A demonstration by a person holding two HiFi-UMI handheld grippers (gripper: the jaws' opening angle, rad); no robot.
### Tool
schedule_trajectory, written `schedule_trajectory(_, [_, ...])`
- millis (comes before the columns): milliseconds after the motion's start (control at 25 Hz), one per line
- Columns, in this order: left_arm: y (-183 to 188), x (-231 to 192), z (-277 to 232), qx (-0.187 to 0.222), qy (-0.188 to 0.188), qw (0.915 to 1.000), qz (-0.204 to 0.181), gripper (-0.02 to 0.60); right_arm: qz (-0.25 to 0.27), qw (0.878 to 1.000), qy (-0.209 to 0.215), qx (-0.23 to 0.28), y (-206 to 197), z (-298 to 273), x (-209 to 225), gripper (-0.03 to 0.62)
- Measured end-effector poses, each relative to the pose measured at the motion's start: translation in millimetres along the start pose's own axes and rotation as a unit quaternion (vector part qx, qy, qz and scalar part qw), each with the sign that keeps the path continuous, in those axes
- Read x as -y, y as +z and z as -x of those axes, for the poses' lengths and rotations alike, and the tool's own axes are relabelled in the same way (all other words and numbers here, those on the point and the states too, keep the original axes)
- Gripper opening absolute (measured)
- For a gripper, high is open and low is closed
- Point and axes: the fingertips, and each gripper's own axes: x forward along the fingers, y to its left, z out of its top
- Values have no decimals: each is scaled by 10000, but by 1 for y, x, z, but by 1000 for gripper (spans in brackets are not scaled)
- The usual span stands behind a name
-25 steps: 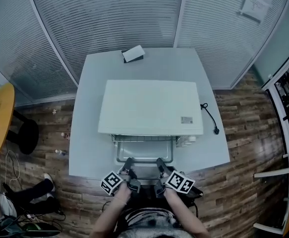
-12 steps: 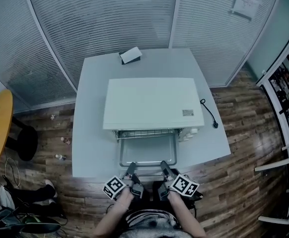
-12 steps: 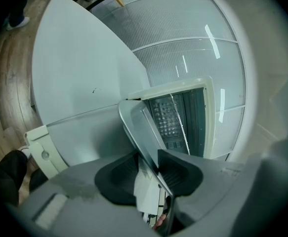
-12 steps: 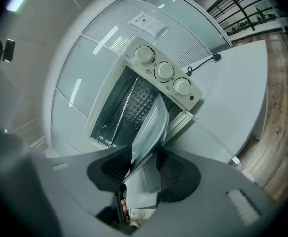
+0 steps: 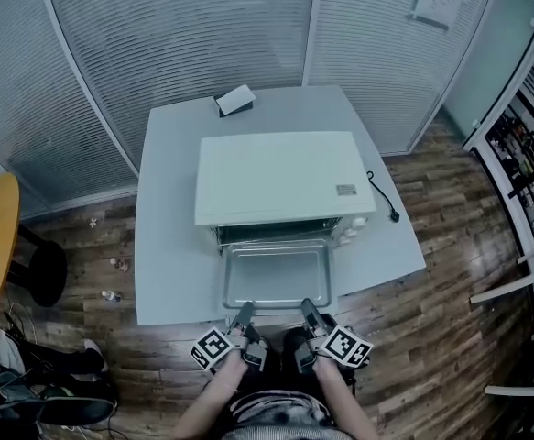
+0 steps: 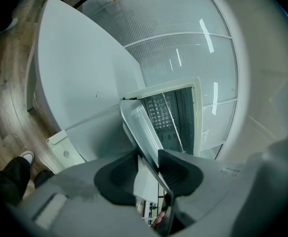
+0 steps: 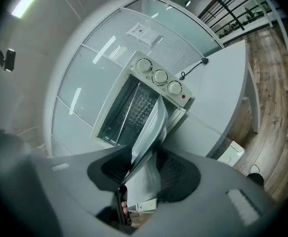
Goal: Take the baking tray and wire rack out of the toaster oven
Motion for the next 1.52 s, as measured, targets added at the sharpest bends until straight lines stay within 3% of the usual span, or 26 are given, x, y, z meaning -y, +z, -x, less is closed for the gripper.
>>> schedule_trajectory(320, [-11, 14, 17, -56, -137, 9997, -181, 135, -155, 9997, 157, 55, -2, 22, -6, 161])
schedule_trajectory(680, [-32, 42, 45, 167, -213, 9994, -216, 136, -83, 9988, 485, -40, 7, 53, -23, 161])
schedule_trajectory(1000, [-40, 71, 72, 329, -382, 9972, -555, 137, 48, 9965, 830, -129, 12, 79, -44, 161])
schedule_trajectory(1160, [-41, 89, 80, 349, -408, 9973, -497, 138, 63, 9951, 977, -106, 19, 86, -61, 161])
schedule_trajectory(1320, [-32, 123, 80, 356, -798, 9910, -1012, 139, 84, 9925, 1222, -43, 32, 87, -82, 160])
schedule_trajectory(1520, [-21, 150, 79, 405, -1009, 9857, -1290, 140, 71, 9887, 1495, 67, 48, 83, -104, 161])
